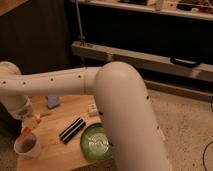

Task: Place the pepper in the ceramic cup

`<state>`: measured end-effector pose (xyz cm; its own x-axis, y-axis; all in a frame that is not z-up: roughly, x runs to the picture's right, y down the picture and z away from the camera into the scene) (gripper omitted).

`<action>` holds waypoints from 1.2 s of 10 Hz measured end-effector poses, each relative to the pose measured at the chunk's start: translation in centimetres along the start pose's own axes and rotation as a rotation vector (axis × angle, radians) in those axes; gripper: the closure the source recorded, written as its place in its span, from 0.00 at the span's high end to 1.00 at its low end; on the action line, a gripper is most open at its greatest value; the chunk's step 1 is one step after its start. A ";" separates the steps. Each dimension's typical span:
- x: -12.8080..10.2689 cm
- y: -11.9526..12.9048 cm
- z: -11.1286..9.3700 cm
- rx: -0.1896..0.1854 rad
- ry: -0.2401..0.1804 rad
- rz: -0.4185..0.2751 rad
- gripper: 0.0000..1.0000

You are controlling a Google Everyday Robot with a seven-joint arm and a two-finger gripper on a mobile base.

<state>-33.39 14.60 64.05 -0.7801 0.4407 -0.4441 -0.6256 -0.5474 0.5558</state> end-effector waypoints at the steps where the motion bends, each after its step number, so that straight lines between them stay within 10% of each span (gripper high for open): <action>1: -0.1 0.2 0.1 -0.003 -0.007 -0.001 0.20; 12: -0.2 -0.5 0.2 -0.094 -0.120 -0.075 0.20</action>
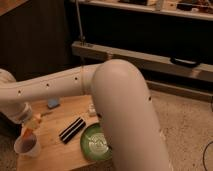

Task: Place the pepper in the ceramic cup

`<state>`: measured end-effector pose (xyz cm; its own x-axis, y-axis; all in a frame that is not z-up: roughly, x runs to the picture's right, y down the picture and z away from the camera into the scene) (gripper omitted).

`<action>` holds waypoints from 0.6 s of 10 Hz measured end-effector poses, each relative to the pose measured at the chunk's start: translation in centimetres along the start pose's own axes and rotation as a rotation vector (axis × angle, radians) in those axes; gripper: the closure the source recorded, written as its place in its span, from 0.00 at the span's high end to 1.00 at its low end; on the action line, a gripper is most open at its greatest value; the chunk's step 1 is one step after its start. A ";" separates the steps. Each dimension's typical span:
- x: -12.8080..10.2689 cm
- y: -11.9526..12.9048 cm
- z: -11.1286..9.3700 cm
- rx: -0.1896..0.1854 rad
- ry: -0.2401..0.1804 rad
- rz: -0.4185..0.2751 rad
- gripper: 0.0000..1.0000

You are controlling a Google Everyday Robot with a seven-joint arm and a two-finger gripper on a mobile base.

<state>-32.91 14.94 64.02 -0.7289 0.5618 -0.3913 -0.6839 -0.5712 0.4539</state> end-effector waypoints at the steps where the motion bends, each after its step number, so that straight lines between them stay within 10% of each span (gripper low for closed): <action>1: 0.1 0.0 0.0 -0.006 -0.003 -0.014 0.20; 6: 0.6 -0.2 -0.4 -0.030 -0.029 -0.058 0.20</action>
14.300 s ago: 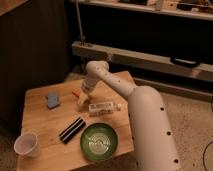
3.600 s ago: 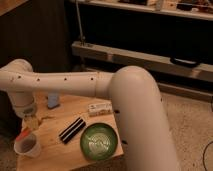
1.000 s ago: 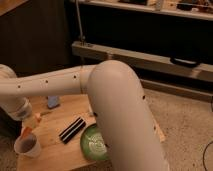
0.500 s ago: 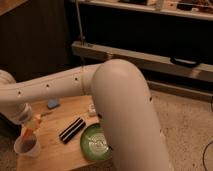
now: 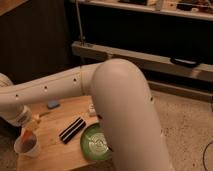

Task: Place the pepper in the ceramic cup

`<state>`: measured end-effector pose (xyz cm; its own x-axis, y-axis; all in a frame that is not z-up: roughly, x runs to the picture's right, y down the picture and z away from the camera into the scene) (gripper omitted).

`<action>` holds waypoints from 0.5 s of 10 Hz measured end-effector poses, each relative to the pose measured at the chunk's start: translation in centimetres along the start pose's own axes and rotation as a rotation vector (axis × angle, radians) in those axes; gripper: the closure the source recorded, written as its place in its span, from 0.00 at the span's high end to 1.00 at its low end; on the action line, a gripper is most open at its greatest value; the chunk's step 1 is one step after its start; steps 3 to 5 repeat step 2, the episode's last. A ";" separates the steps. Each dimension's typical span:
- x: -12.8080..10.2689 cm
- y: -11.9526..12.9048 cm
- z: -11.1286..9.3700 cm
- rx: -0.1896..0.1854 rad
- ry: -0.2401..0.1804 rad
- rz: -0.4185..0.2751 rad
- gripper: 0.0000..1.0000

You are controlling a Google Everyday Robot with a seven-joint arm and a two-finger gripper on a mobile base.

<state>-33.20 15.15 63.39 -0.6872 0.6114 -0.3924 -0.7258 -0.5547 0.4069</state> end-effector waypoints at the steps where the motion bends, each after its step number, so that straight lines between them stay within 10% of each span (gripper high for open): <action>1: 0.1 -0.1 -0.1 -0.005 -0.006 -0.004 0.20; 5: 0.3 -0.2 -0.1 -0.010 -0.010 -0.007 0.20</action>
